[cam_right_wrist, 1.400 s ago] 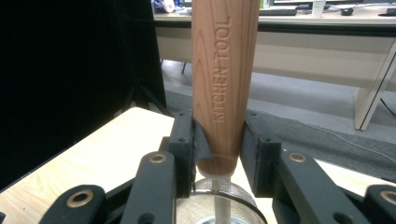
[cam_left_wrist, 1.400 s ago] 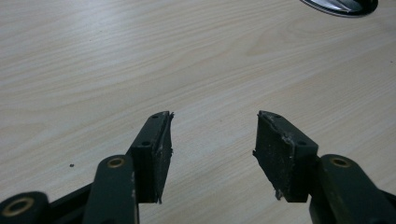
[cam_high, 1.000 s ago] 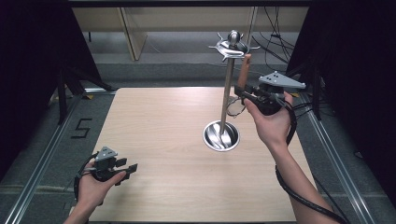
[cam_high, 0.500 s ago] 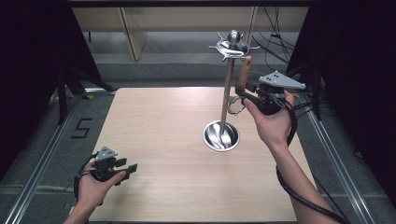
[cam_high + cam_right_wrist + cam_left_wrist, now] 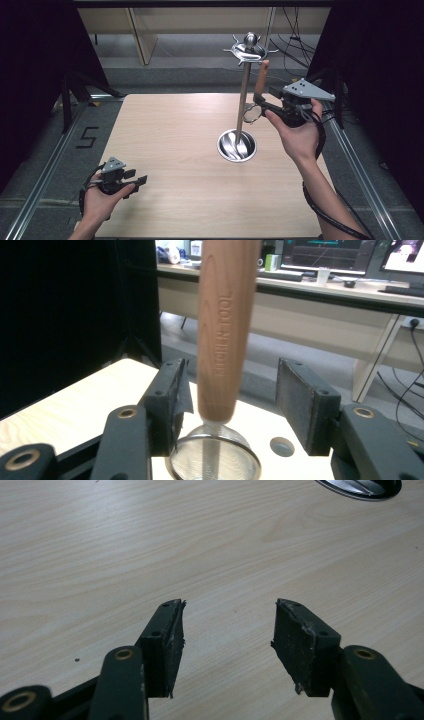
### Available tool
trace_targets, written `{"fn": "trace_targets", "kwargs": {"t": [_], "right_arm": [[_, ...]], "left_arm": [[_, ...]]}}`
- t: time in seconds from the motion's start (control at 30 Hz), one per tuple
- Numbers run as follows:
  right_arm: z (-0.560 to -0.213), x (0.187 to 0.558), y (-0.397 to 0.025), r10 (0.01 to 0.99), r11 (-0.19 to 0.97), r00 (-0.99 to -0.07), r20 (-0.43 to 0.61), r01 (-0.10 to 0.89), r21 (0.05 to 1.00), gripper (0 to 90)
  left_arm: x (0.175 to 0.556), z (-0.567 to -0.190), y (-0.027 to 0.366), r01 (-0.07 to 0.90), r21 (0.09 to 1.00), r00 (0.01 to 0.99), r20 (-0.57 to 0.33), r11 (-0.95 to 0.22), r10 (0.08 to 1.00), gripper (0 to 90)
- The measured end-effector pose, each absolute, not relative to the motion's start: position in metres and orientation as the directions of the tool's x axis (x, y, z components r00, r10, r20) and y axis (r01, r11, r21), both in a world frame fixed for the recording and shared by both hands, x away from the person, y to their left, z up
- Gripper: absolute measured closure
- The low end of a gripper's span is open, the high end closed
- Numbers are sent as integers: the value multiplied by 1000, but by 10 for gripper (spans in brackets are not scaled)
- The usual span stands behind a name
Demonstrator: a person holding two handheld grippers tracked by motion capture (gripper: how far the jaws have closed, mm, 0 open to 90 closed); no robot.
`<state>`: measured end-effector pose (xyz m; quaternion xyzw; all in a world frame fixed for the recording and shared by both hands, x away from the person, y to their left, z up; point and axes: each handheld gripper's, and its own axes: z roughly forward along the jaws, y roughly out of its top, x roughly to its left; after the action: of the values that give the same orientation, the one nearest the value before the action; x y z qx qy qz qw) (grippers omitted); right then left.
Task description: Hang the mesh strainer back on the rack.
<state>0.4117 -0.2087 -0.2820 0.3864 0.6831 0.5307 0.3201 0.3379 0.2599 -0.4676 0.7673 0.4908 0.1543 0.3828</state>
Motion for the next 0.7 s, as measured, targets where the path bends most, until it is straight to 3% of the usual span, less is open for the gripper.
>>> {"fn": "trace_targets", "kwargs": {"t": [0.7], "right_arm": [[-296, 388, -240, 881, 131, -472, -20, 204, 970, 507]], "left_arm": [[338, -468, 259, 631, 744, 468, -140, -219, 873, 448]]}}
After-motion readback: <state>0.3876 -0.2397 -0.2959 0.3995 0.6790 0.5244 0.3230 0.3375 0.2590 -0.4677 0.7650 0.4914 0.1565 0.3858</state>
